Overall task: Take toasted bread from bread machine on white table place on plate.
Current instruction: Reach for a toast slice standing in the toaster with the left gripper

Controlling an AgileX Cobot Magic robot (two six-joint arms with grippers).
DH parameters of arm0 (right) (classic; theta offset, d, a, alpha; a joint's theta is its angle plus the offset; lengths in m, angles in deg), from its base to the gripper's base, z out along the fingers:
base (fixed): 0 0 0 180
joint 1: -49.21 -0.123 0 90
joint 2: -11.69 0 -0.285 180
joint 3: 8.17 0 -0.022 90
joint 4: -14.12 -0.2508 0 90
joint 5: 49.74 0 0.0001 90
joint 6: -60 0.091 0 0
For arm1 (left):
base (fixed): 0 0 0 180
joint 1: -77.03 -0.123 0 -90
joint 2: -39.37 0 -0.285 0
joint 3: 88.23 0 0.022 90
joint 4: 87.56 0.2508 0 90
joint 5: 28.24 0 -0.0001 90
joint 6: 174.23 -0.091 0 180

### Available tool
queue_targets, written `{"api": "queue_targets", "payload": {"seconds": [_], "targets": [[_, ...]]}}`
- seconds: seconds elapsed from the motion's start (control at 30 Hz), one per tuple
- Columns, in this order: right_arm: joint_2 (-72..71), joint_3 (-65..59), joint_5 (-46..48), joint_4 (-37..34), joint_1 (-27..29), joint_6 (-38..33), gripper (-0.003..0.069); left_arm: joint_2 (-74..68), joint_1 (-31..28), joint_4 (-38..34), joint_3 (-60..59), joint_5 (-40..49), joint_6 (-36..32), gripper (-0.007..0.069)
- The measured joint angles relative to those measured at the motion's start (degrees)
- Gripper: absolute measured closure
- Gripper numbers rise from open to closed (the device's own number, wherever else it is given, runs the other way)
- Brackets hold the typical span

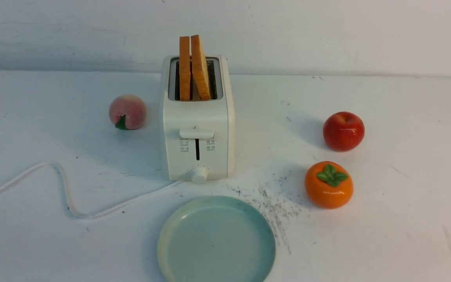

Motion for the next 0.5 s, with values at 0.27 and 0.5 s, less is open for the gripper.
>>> {"api": "queue_targets", "payload": {"seconds": [0.27, 0.5], "targets": [[22.32, 16.07, 33.76, 9.09, 0.0, -12.16, 0.0676, -36.83, 0.0, 4.63, 14.01, 27.29, -12.16, 0.0638], [33.38, 17.59, 47.96, 10.87, 0.0, -17.47, 0.0676, -65.89, 0.0, 11.47, 37.18, 44.29, -21.01, 0.0638]]}}
